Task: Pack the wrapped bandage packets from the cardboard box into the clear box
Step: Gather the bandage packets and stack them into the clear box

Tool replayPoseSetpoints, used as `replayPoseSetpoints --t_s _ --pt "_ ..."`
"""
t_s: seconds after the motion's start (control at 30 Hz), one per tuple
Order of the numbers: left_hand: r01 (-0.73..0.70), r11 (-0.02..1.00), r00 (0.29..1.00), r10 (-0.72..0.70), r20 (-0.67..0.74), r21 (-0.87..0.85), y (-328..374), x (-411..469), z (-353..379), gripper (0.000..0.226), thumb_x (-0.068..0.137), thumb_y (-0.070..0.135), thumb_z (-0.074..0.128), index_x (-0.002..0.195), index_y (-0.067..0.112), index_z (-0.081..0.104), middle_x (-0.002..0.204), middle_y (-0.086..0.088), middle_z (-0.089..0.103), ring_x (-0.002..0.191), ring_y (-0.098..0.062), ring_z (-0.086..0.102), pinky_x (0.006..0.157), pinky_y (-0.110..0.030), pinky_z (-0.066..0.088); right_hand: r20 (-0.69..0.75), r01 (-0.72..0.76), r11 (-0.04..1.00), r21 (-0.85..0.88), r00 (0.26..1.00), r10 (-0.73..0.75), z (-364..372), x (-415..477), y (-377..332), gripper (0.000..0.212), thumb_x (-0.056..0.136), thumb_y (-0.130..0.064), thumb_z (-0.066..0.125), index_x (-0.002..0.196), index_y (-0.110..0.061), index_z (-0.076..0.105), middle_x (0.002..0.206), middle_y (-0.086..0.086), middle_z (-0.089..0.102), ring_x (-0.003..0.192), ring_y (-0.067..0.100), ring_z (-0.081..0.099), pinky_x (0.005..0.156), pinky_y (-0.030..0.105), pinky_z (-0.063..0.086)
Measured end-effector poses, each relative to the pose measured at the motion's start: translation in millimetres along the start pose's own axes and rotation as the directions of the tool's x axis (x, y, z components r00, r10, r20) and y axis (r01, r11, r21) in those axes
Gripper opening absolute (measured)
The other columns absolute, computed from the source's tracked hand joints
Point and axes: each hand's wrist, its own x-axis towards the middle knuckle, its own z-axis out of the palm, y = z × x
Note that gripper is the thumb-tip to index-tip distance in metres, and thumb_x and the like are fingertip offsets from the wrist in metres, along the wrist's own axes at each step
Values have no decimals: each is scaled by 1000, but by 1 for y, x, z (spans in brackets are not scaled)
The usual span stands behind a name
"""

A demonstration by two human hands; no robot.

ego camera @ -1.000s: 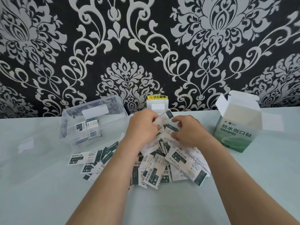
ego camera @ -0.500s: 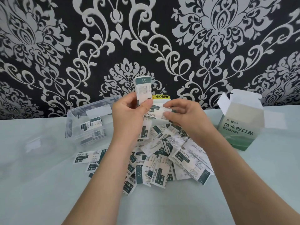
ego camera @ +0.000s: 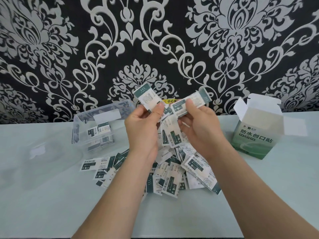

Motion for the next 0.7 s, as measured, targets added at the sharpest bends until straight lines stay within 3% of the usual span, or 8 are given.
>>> replayPoseSetpoints --t_s 0.07,0.17,0.27,0.37,0.47,0.5,0.6,0.7 --pt "-23 999 999 21 -44 -34 5 4 -5 15 85 1 69 98 7 72 93 -6 76 84 -18 72 70 -32 58 -94 2 1000 -13 996 -4 -8 3 -5 19 102 -18 46 103 -6 60 97 12 75 78 18 71 70 29 53" --pt "-22 995 998 16 -55 -99 12 8 -12 13 86 2 68 95 10 72 89 -4 76 81 -15 71 73 -30 58 -77 -74 967 -243 995 57 -13 2 -8 13 99 -9 46 103 -9 58 88 10 75 69 17 70 64 27 52" --pt "36 988 998 -44 -48 -152 11 5 -9 11 86 1 67 94 8 71 89 -5 75 80 -17 72 76 -33 59 127 -334 933 -135 928 350 -9 -1 -1 29 101 -25 43 115 -7 60 104 16 73 90 27 69 80 39 58" --pt "68 992 994 -76 -74 -104 5 1 -5 8 86 4 69 93 8 71 89 -8 76 78 -23 73 70 -38 61 350 -399 900 -175 829 435 -6 -3 6 48 100 -49 38 121 -14 63 108 12 72 94 27 68 71 35 58" --pt "75 997 991 -74 -112 1 0 2 -6 8 85 12 72 93 8 71 91 -14 75 56 -22 68 44 -30 52 444 -338 915 -221 800 403 -5 -4 9 27 101 -28 47 112 -9 62 92 13 69 76 21 66 66 29 55" --pt "72 997 991 -71 -111 2 -1 2 -6 9 85 12 73 93 8 71 92 -14 75 56 -22 67 42 -28 49 447 -326 916 -234 801 399 -5 -3 10 20 101 -19 47 112 -9 60 87 12 67 70 18 62 65 28 52" --pt "-20 999 989 16 -145 -32 2 5 -8 8 83 9 74 89 13 74 89 -2 76 79 -16 71 68 -30 57 380 -308 917 -254 840 388 -7 1 12 24 101 -10 41 116 -11 59 70 5 56 55 14 47 58 27 38" --pt "-79 993 990 89 -107 92 12 6 -11 9 81 13 75 86 20 75 82 8 75 76 -7 66 68 -22 52 305 -310 928 -206 881 362 -9 5 10 34 103 -31 40 118 -8 61 65 2 51 53 12 41 55 25 34"
